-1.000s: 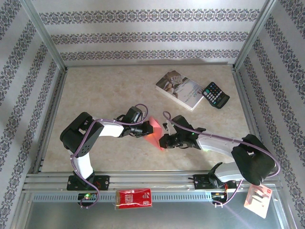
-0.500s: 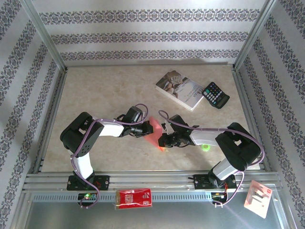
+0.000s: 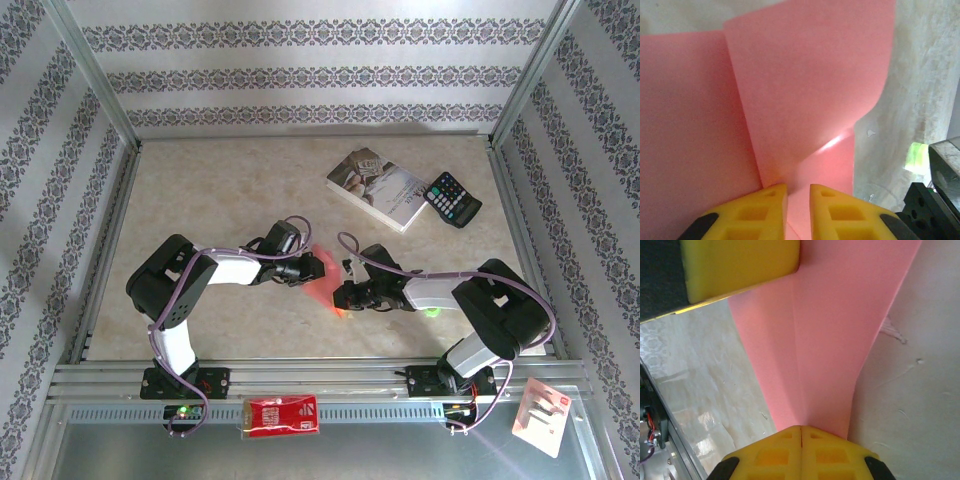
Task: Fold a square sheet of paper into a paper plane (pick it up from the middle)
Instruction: Fourth fold the wing at the center of the table.
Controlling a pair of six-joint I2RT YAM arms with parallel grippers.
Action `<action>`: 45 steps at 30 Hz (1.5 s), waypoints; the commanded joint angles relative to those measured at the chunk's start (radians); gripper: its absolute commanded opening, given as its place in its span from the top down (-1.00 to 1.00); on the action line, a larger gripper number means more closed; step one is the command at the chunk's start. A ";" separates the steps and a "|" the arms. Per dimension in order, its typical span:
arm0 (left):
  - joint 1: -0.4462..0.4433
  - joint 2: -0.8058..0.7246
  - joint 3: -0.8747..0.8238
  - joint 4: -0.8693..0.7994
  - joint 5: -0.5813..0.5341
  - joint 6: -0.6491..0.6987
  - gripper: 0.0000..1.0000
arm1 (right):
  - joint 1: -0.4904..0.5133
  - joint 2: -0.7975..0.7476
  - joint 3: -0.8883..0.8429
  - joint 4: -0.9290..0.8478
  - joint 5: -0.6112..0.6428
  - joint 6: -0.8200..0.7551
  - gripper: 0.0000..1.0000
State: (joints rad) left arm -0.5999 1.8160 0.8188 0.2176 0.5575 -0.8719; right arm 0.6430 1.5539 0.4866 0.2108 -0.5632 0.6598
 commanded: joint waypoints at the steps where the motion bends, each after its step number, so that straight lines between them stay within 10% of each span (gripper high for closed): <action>1: 0.022 -0.039 -0.011 -0.011 -0.010 -0.030 0.56 | -0.001 0.049 -0.047 -0.060 0.042 0.029 1.00; 9: -0.023 -0.128 -0.071 0.036 0.005 -0.113 0.45 | -0.001 0.048 -0.055 -0.059 0.043 0.039 1.00; 19: -0.090 -0.080 -0.060 0.113 0.041 -0.185 0.93 | -0.002 0.061 -0.053 -0.063 0.045 0.032 1.00; 45: -0.042 0.040 0.006 -0.041 -0.025 -0.064 0.97 | -0.004 0.086 -0.049 -0.169 0.068 0.035 1.00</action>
State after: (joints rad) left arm -0.6743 1.8259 0.8047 0.2325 0.5770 -0.9825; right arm 0.6346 1.5661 0.4854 0.2131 -0.5728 0.7013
